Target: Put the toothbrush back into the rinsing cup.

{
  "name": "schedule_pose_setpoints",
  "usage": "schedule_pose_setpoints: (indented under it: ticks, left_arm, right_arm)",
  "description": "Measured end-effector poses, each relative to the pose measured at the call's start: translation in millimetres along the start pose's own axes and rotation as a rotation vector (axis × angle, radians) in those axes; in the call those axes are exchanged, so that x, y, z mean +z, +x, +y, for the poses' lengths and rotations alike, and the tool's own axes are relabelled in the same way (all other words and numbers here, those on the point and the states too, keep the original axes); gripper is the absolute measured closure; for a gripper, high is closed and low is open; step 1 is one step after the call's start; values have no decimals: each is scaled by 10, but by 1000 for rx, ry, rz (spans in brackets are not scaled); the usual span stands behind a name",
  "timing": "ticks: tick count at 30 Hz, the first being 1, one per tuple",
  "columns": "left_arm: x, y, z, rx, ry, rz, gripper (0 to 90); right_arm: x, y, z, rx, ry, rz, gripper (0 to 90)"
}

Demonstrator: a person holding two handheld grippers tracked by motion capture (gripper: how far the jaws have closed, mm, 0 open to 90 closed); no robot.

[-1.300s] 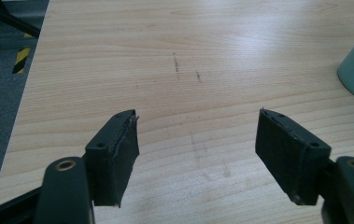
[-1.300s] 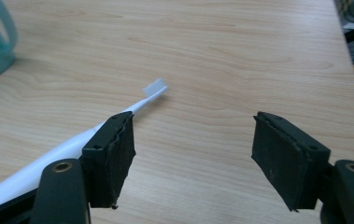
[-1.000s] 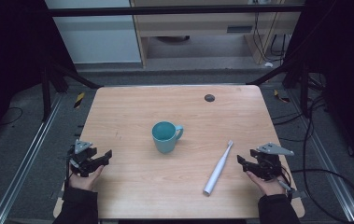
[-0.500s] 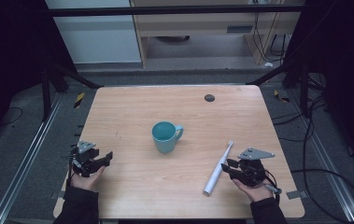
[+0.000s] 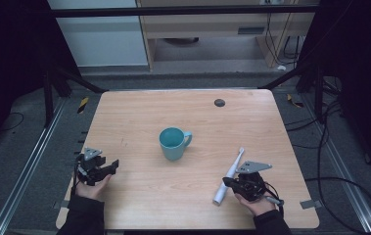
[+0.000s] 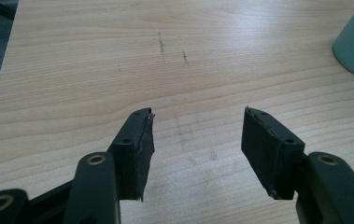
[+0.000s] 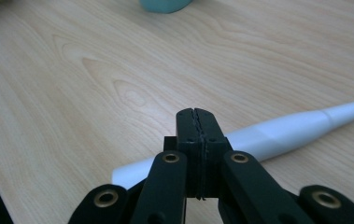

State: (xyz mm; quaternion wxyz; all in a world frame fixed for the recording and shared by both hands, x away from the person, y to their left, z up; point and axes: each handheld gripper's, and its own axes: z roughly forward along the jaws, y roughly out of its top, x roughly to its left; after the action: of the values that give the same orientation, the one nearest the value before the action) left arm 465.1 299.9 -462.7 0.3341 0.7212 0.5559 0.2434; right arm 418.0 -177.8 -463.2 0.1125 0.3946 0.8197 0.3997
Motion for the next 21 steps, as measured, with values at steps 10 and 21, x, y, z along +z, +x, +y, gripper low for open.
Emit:
schedule_pose_setpoints:
  ticks: [10,21]
  left_arm:
    - [8,-7,1,3,-1,-2,406]
    - [21,-13,-1,8,6,-4,404]
  right_arm:
    - [144,120,7,-33,37,33,900]
    - [235,156,1,-50,72,39,900]
